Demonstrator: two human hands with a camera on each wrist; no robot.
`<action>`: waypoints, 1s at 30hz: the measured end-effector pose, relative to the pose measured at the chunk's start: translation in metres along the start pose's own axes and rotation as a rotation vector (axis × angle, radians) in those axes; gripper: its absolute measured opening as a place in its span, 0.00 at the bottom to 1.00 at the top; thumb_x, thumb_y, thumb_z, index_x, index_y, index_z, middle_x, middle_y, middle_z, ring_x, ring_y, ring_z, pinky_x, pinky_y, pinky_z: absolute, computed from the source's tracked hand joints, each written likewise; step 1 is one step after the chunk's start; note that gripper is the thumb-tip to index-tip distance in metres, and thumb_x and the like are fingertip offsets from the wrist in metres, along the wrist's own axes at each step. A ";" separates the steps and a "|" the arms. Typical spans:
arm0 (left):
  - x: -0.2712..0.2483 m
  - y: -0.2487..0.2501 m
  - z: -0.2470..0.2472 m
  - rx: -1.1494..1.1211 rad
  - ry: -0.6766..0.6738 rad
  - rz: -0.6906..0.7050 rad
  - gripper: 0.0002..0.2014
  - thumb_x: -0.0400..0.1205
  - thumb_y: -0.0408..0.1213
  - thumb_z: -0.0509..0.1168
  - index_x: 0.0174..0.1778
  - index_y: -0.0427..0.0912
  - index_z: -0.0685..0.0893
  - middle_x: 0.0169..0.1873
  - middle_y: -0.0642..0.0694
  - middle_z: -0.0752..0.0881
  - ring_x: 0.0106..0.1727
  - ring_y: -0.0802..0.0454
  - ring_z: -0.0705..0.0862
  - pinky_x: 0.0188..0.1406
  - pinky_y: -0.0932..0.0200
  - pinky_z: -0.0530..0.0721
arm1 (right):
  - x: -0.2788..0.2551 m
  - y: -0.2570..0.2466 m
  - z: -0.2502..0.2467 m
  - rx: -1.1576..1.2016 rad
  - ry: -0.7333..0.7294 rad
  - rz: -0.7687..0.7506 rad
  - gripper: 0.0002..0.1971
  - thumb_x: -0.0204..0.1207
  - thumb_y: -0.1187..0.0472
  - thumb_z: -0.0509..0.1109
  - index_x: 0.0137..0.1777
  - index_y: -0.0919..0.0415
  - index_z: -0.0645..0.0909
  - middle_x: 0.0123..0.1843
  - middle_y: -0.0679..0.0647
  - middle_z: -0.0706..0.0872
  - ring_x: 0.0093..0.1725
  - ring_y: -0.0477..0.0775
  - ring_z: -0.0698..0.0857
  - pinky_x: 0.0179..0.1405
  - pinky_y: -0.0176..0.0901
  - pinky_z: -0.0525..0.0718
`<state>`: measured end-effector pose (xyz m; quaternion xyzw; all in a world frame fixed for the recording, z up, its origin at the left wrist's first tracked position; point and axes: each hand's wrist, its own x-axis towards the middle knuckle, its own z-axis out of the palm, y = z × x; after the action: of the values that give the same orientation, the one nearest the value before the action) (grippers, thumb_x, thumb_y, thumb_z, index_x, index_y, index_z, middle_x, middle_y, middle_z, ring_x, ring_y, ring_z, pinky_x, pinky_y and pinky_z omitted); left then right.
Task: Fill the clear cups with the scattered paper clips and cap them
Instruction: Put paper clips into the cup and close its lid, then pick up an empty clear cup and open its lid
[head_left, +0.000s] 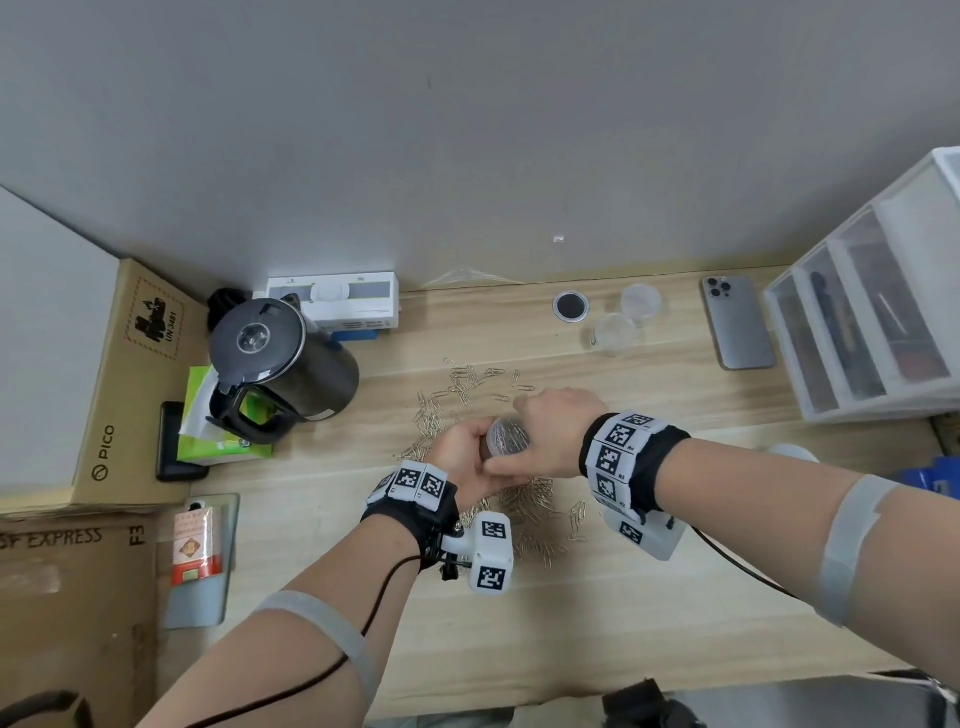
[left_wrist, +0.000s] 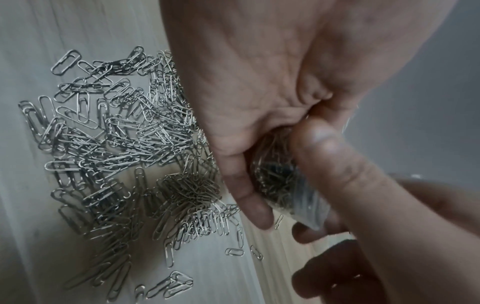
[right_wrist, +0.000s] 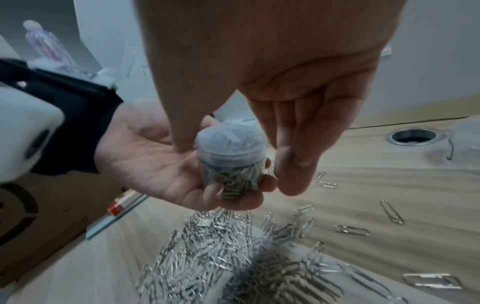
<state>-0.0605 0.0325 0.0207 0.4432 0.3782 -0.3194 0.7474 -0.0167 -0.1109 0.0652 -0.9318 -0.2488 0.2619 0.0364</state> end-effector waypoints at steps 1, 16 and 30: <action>-0.002 0.002 0.001 0.010 0.002 0.003 0.20 0.87 0.36 0.53 0.67 0.31 0.83 0.45 0.36 0.87 0.39 0.43 0.87 0.35 0.49 0.88 | 0.000 0.000 -0.001 0.035 0.001 -0.030 0.34 0.63 0.26 0.66 0.54 0.56 0.76 0.38 0.50 0.80 0.40 0.58 0.81 0.38 0.46 0.79; 0.008 0.004 0.030 0.254 0.014 -0.059 0.22 0.87 0.53 0.59 0.69 0.40 0.75 0.63 0.31 0.82 0.60 0.33 0.86 0.62 0.33 0.84 | -0.010 0.071 0.033 0.236 -0.049 0.305 0.22 0.67 0.40 0.67 0.55 0.52 0.71 0.43 0.48 0.81 0.40 0.54 0.82 0.35 0.45 0.82; 0.028 0.012 0.013 0.106 0.149 0.035 0.22 0.85 0.49 0.60 0.64 0.33 0.80 0.51 0.32 0.88 0.49 0.37 0.86 0.46 0.47 0.84 | 0.005 0.181 0.031 -0.011 0.011 0.529 0.32 0.67 0.34 0.65 0.65 0.54 0.67 0.58 0.57 0.76 0.54 0.61 0.80 0.46 0.53 0.83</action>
<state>-0.0329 0.0215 0.0065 0.5112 0.4076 -0.2919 0.6981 0.0515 -0.2691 0.0002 -0.9660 0.0023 0.2557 -0.0371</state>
